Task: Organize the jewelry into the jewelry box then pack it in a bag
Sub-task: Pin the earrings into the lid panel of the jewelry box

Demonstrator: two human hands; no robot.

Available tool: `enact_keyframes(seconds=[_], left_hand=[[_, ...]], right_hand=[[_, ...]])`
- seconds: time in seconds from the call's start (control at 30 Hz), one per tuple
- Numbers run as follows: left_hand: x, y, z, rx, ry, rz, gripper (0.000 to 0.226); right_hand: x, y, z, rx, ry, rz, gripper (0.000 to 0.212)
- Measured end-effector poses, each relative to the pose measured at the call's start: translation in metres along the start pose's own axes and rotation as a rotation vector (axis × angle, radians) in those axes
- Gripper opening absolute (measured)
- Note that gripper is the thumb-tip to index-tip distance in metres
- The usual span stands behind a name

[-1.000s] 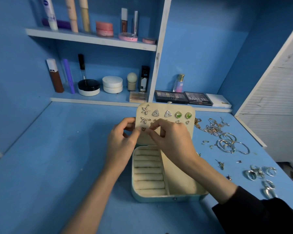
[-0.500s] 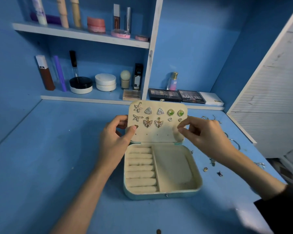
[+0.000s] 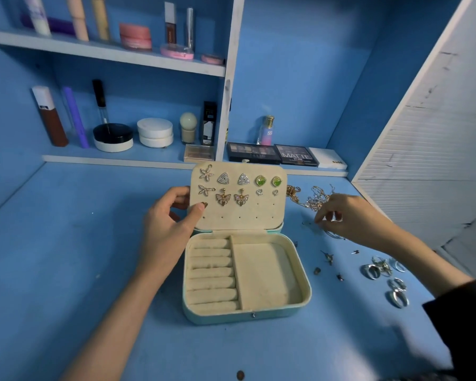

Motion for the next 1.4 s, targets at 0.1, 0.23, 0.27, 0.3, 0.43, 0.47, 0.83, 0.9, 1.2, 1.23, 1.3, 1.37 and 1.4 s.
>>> enact_keyframes(seconds=[0.1,0.23,0.27,0.3,0.43,0.47,0.83,0.9,1.2,1.23,1.3,1.37,1.4], left_hand=[[0.002,0.0,-0.001,-0.002,0.004,0.012,0.022],[0.003,0.0,-0.001,0.0,0.002,0.013,0.024],[0.002,0.0,-0.001,0.0,0.001,0.012,0.024],[0.002,0.0,-0.001,0.0,0.0,0.014,0.023],[0.001,0.0,-0.001,-0.003,-0.005,0.018,0.022],[0.001,0.0,-0.001,-0.004,-0.004,0.021,0.022],[0.001,0.001,-0.001,-0.008,-0.009,0.003,0.022],[0.001,0.001,-0.001,-0.008,-0.009,0.008,0.021],[0.002,0.0,-0.001,-0.008,-0.007,0.016,0.022],[0.002,0.0,-0.001,-0.007,-0.008,0.017,0.022],[0.001,0.0,-0.001,-0.005,-0.009,0.02,0.022],[0.002,0.0,-0.001,-0.004,-0.007,0.025,0.021],[0.002,0.0,-0.001,-0.005,-0.006,0.028,0.021]], right_hand=[[-0.002,0.004,-0.002,-0.039,-0.038,0.0,0.01],[-0.007,0.008,0.0,-0.019,-0.055,0.01,0.005],[-0.007,0.01,0.001,-0.014,-0.051,0.005,0.006],[-0.008,0.012,0.002,-0.011,-0.045,-0.001,0.007],[-0.009,0.018,0.006,-0.001,-0.006,-0.008,0.01],[-0.009,0.019,0.007,0.007,-0.001,-0.004,0.01],[-0.006,0.017,0.013,-0.026,0.003,-0.063,0.006],[-0.006,0.019,0.013,-0.063,-0.014,-0.058,0.008],[0.013,0.011,0.006,-0.078,0.052,-0.17,0.014],[0.014,0.012,0.005,-0.082,0.057,-0.175,0.016],[0.015,0.015,0.003,-0.094,0.069,-0.17,0.018],[0.017,0.018,0.002,-0.093,0.091,-0.151,0.016],[0.017,0.019,0.001,-0.084,0.101,-0.139,0.014]])
Point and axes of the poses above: each hand's wrist, its own z-axis towards the middle knuckle, its own y-axis out of the palm, x = y × z, the point moved 9 cm from there along z, towards the middle knuckle, and after that the axes turned 1 degree about y, right-handed, at the moved point
